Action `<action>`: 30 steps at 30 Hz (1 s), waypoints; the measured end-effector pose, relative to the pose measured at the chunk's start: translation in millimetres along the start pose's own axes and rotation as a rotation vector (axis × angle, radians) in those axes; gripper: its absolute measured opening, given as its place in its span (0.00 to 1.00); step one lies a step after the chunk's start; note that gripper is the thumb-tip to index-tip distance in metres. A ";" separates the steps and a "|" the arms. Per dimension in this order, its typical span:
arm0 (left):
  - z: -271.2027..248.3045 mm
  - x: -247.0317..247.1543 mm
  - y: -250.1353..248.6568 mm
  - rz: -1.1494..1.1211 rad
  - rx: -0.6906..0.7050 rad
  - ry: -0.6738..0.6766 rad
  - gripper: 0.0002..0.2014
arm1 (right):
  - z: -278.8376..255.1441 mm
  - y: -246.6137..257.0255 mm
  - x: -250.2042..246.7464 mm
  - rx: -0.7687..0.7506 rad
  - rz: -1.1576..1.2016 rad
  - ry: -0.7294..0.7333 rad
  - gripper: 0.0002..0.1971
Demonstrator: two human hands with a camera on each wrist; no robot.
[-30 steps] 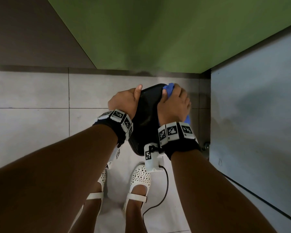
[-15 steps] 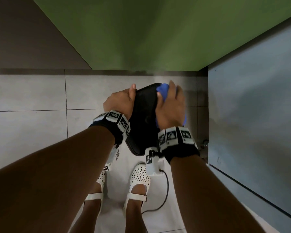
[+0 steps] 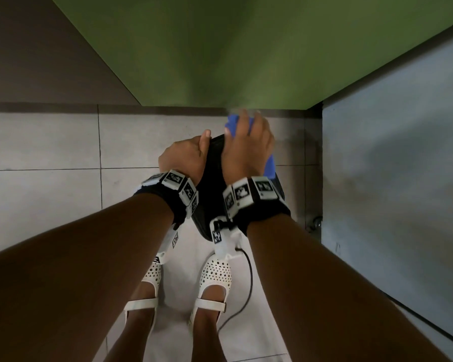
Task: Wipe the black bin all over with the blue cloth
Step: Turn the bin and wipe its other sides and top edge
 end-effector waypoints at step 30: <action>-78.1 49.1 34.3 -0.603 -0.409 -0.112 0.26 | 9.2 -17.6 -8.8 -0.368 -0.059 0.128 0.26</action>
Point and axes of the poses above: each hand's wrist, its own z-axis towards the middle knuckle, its own x-axis out of the palm, y = z × x, the point moved 4 cm from there along z, towards the middle knuckle, and after that the axes turned 5 degrees about y, right-handed, at the moved point
